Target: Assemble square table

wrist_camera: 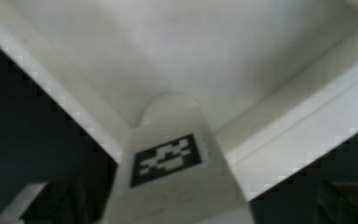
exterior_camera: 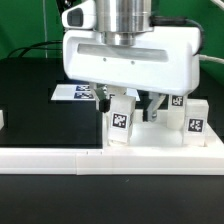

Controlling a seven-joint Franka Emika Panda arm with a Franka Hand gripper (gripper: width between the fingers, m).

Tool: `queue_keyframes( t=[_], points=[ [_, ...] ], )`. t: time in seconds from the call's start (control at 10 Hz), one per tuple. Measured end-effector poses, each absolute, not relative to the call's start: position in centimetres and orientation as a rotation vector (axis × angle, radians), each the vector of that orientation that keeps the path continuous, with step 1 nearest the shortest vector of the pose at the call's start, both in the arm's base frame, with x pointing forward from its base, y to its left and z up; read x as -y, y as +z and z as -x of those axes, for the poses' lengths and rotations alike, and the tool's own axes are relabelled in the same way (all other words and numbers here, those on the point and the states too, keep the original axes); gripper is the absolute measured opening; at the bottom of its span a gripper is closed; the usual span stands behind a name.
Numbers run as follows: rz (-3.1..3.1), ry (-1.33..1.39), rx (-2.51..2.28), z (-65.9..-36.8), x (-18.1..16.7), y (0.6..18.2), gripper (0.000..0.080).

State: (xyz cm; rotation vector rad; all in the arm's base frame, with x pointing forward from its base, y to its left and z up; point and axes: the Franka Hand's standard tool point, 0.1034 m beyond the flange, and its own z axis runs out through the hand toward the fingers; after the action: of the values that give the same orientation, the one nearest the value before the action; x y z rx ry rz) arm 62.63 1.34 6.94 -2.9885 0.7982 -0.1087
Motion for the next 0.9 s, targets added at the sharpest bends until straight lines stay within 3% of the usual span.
queue_keyframes(
  t=[0.1,0.2,0.3,0.4,0.5,0.9],
  points=[
    [2.977,-0.108,-0.837,-62.64,-1.29,6.96,0.0601],
    [2.97,-0.108,-0.862,-62.63,-1.31,6.94,0.0601],
    [2.97,-0.107,-0.862,-62.63,-1.29,6.94,0.0418],
    [2.941,-0.104,-0.952,-62.59,-1.2,6.91,0.0418],
    [2.91,-0.096,-1.05,-62.44,-0.87,6.8,0.0294],
    [2.649,-0.08,-1.571,-62.47,-0.73,6.73,0.0294]
  ],
)
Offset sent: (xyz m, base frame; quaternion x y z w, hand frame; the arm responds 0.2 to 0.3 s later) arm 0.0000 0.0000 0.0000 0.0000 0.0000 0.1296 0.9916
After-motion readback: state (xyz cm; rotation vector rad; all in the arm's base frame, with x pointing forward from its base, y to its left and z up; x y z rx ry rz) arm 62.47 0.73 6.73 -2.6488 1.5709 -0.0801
